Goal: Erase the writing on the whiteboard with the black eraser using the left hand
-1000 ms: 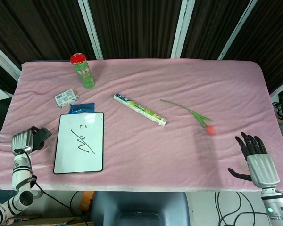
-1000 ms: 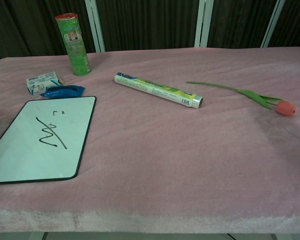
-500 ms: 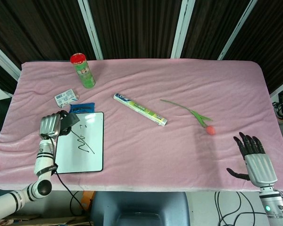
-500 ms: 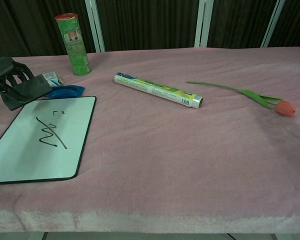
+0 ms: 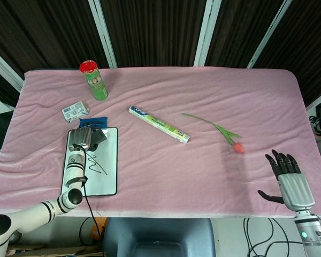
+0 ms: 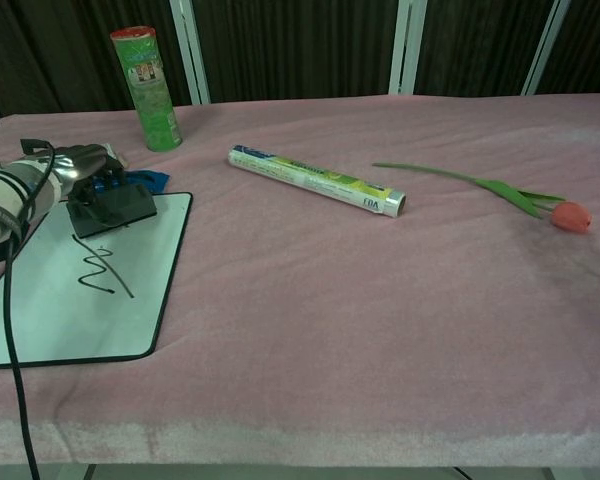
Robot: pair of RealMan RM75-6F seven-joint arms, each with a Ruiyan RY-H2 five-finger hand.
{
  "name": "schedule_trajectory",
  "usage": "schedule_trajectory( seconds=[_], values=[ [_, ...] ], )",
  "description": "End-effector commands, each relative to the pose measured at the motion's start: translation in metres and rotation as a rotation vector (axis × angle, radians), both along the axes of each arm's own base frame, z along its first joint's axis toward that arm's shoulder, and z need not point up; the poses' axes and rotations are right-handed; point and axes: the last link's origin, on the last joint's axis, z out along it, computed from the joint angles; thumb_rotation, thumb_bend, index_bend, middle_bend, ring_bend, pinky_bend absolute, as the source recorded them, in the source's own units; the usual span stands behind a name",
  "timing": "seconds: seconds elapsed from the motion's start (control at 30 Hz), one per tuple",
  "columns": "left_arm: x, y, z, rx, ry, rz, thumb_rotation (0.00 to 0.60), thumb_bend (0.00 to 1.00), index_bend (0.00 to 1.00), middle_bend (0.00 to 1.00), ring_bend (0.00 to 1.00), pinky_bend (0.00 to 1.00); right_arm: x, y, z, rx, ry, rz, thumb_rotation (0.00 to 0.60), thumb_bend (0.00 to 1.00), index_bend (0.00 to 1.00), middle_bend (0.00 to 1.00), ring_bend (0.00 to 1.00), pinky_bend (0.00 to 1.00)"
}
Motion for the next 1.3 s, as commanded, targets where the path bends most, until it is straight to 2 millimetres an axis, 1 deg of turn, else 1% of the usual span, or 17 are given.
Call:
schedule_trajectory(
  seconds=[0.03,0.37,0.73,0.87,1.03,1.13,1.3],
  values=[
    [0.001,0.001,-0.004,-0.006,0.027,0.011,0.600,0.80,0.68,0.84,0.68,0.62,0.000,0.001,0.002,-0.003,-0.003,0.001,0.600,0.30,0.00,0.00,0.00,0.10],
    [0.001,-0.003,-0.007,-0.049,0.015,0.047,0.600,0.80,0.68,0.84,0.68,0.63,0.000,0.001,0.003,-0.005,-0.006,0.005,0.600,0.30,0.00,0.00,0.00,0.11],
    [0.001,-0.020,0.002,-0.110,-0.031,0.083,0.600,0.81,0.68,0.84,0.68,0.63,0.001,0.000,0.001,-0.002,-0.002,0.008,0.600,0.30,0.00,0.00,0.00,0.11],
    [-0.003,-0.018,0.008,-0.089,-0.017,0.089,0.600,0.81,0.68,0.84,0.68,0.63,0.001,0.001,0.001,-0.002,-0.002,0.009,0.600,0.30,0.00,0.00,0.00,0.11],
    [-0.015,-0.012,0.016,-0.025,0.039,0.103,0.600,0.81,0.68,0.84,0.68,0.63,0.001,0.000,0.000,-0.001,0.002,0.008,0.600,0.30,0.00,0.00,0.00,0.11],
    [-0.020,-0.010,0.020,-0.018,0.037,0.124,0.600,0.81,0.68,0.84,0.68,0.63,0.001,0.000,0.000,0.001,0.004,0.007,0.600,0.30,0.00,0.00,0.00,0.11],
    [-0.024,-0.011,0.023,-0.020,0.044,0.133,0.600,0.81,0.68,0.84,0.68,0.63,0.001,0.000,0.000,-0.003,0.002,0.005,0.600,0.30,0.00,0.00,0.00,0.11]
  ],
)
